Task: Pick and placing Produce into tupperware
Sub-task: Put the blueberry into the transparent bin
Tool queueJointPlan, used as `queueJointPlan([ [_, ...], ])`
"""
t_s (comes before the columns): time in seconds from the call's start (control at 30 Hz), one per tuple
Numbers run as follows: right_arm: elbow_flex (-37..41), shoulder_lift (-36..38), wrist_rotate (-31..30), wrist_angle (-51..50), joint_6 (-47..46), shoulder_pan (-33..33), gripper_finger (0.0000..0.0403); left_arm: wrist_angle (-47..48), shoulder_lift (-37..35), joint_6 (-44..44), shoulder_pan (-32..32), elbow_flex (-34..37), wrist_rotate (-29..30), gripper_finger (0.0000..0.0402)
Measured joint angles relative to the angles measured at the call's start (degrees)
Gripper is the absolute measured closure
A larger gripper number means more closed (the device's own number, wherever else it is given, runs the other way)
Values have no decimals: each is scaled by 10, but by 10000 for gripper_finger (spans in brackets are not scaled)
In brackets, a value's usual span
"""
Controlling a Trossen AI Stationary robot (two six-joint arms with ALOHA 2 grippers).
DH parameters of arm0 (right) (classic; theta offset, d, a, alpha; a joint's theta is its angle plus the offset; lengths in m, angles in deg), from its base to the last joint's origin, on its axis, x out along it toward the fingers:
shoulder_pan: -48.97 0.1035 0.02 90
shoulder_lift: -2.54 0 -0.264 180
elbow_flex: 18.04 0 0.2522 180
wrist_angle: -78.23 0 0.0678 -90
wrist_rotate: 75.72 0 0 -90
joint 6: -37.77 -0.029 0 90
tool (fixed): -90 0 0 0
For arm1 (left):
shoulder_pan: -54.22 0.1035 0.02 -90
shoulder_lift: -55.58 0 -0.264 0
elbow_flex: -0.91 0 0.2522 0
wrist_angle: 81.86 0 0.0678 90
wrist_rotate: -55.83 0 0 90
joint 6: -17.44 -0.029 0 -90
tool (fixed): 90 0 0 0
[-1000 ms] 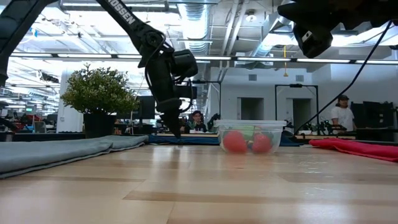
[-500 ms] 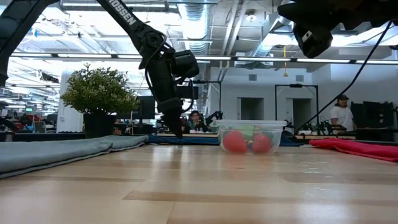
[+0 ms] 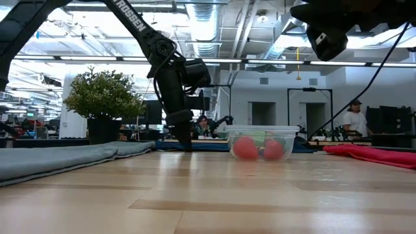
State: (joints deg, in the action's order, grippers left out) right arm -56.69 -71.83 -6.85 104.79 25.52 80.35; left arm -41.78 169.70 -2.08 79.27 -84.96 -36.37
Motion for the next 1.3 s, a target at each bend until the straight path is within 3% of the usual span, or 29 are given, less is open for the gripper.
queueJointPlan([
  [0.2,0,0,0,0,0,0,278,10,0,2,-1,0,8,206],
  [0.53,0,0,0,0,1,0,278,22,1,3,-1,-4,8,305],
  [0.8,0,0,0,0,1,0,278,71,5,0,-3,-34,23,348],
  [1.03,0,0,0,0,1,0,278,80,5,14,-3,-37,20,338],
  [1.3,0,0,0,0,2,0,278,90,5,22,-10,-38,16,265],
])
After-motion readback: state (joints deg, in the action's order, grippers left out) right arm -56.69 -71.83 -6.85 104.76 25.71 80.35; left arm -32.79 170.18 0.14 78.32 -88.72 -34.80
